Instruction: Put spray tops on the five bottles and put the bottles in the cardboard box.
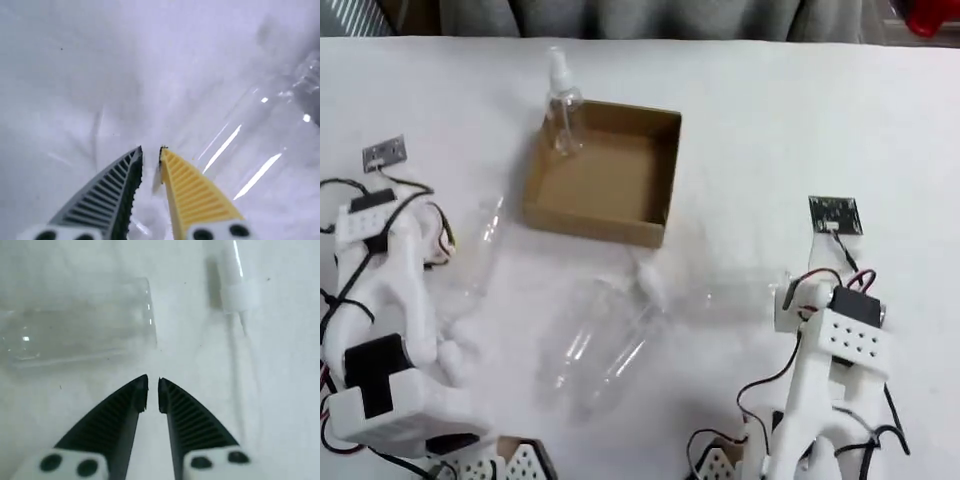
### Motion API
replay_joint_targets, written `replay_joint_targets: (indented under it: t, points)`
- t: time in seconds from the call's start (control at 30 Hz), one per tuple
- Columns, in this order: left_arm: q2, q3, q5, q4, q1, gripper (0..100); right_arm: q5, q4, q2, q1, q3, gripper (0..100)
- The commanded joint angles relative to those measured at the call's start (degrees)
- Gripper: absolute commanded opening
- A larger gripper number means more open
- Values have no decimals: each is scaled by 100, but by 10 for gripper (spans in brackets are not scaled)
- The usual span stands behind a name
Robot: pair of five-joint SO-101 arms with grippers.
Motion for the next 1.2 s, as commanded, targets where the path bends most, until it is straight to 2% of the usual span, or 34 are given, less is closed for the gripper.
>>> replay_joint_targets:
  t: [0.0, 0.13, 0.33, 0.5, 0.6, 0.77, 1.0, 1.17]
  points:
    - [-127, -1178, -246, 976, -4, 76, -62, -295, 207, -48, -53, 18]
    - [-127, -2040, -360, 1556, 40, 76, -53, -330, 382, -48, -62, 18]
    - [-127, -2831, -1363, 2224, 435, 76, -53, -330, 391, -48, -62, 16]
    - [-119, -2971, -2215, 2505, 646, 76, -53, -330, 400, -48, -62, 16]
    - [-75, -2954, -2268, 2479, 734, 85, -53, -409, 426, -48, -35, 16]
    - [-84, -2734, -2286, 2189, 743, 261, -53, -409, 426, -48, -26, 16]
    - [198, -2004, -2804, 1178, 752, 249, -35, -409, 426, -48, -26, 16]
    - [549, -2022, -2831, 1011, 752, 261, -26, -409, 426, -57, -26, 16]
